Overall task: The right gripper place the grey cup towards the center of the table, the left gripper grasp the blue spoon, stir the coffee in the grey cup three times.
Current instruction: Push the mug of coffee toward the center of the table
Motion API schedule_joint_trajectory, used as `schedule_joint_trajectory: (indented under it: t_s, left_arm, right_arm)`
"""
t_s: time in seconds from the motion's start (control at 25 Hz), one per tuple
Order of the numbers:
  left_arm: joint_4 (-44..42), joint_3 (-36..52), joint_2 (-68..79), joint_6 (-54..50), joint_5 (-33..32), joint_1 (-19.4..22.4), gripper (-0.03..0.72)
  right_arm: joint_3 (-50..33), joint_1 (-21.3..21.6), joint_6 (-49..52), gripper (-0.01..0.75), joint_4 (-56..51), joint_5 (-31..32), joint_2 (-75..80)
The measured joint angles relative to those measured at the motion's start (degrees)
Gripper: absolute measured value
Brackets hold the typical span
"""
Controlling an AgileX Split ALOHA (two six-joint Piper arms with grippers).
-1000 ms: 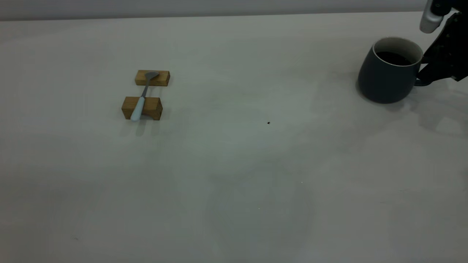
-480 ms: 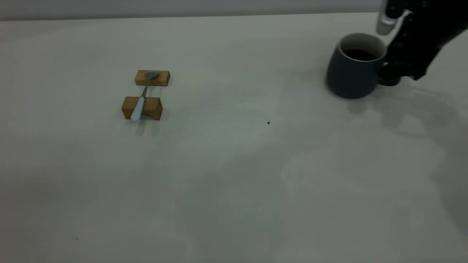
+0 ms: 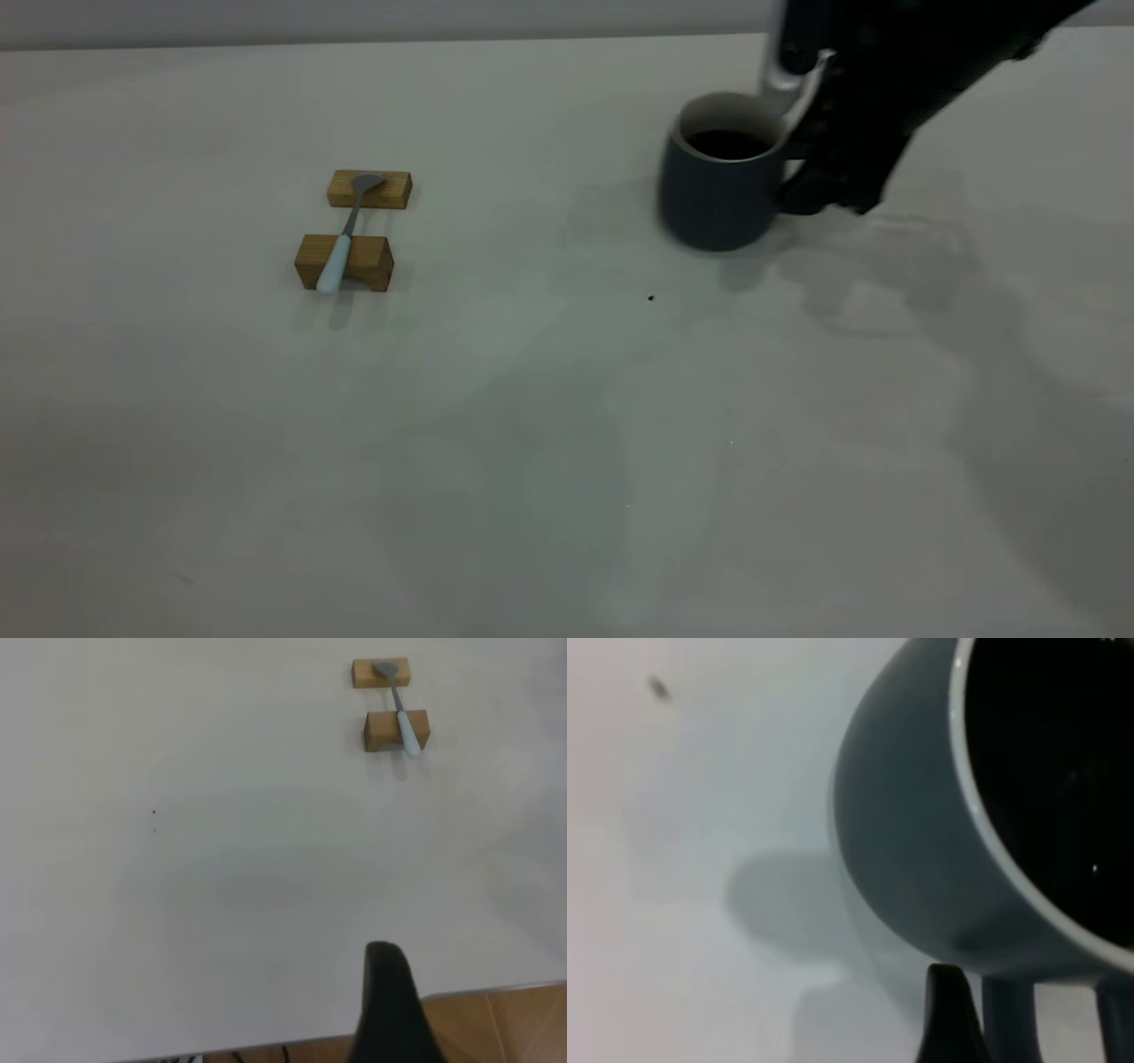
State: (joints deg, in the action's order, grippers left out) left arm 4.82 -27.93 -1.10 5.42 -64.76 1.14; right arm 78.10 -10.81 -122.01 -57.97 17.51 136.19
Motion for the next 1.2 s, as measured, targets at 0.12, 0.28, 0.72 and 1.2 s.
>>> schedule_joint_trajectory:
  t_s: [0.12, 0.28, 0.72, 1.2]
  left_arm:
    - [0.0, 0.0, 0.0, 0.0, 0.0, 0.0, 0.563]
    - [0.0, 0.0, 0.0, 0.0, 0.0, 0.0, 0.563]
    - [0.0, 0.0, 0.0, 0.0, 0.0, 0.0, 0.563]
    - [0.0, 0.0, 0.0, 0.05, 0.0, 0.0, 0.563]
  right_arm:
    - [1.52, -2.52, 0.0, 0.537, -1.05, 0.0, 0.87]
    - [3.9, -5.46, 0.0, 0.537, -1.88, -0.06, 1.9]
    - [5.57, -6.27, 5.26, 0.518, -2.48, 1.68, 1.82]
    - [-5.09, 2.82, 29.54, 0.514, -2.72, 14.43, -12.87]
